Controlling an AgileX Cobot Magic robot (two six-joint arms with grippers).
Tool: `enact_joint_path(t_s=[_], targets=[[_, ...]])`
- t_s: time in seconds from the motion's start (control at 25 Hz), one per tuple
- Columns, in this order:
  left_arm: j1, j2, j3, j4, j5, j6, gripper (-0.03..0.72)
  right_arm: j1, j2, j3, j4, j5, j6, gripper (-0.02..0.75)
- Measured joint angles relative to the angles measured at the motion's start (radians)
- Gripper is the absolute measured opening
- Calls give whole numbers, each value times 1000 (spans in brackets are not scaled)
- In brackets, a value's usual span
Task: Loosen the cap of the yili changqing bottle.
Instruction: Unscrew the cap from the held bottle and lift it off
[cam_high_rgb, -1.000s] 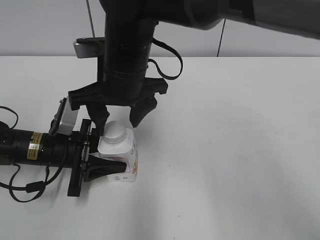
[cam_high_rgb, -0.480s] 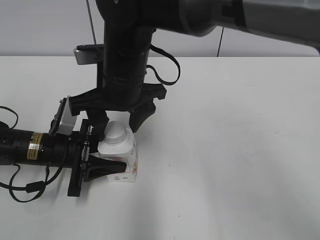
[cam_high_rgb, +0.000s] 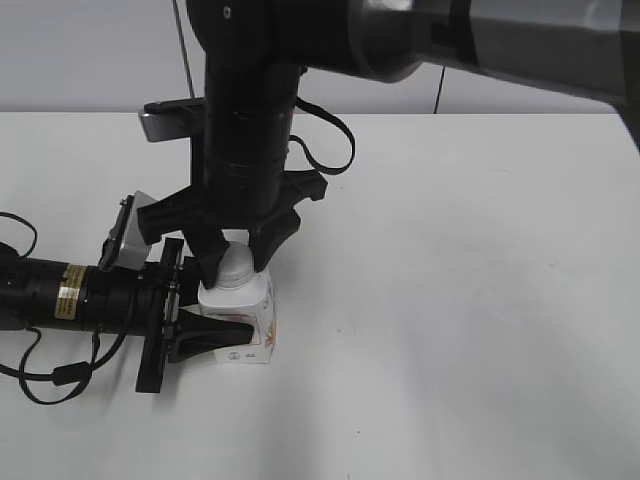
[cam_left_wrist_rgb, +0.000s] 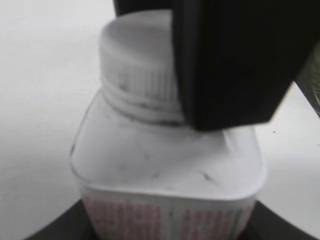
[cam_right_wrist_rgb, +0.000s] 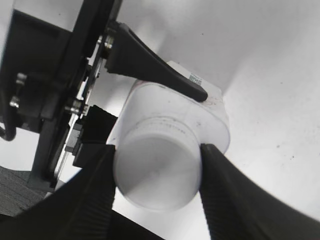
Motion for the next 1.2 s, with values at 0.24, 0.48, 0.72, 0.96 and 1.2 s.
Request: enact_joint_path(t_s=[0.24,0.48,0.72,0.96,1.2], targets=[[0,0,0,0,0,0,334,0,0,0,0,0,-284,398],[0,0,0,4,0,6,334,-2,0,-2,1,0,-882,398],[0,0,0,6,-1,9,330,-2,1,-2,-2,-1,-1262,396],[0,0,0,6,-1,10,330,-2,1,-3,-1,-1,-1281,396],[0,0,0,7,-1,8,330,-2,1,-3,2,-1,-1140,423]])
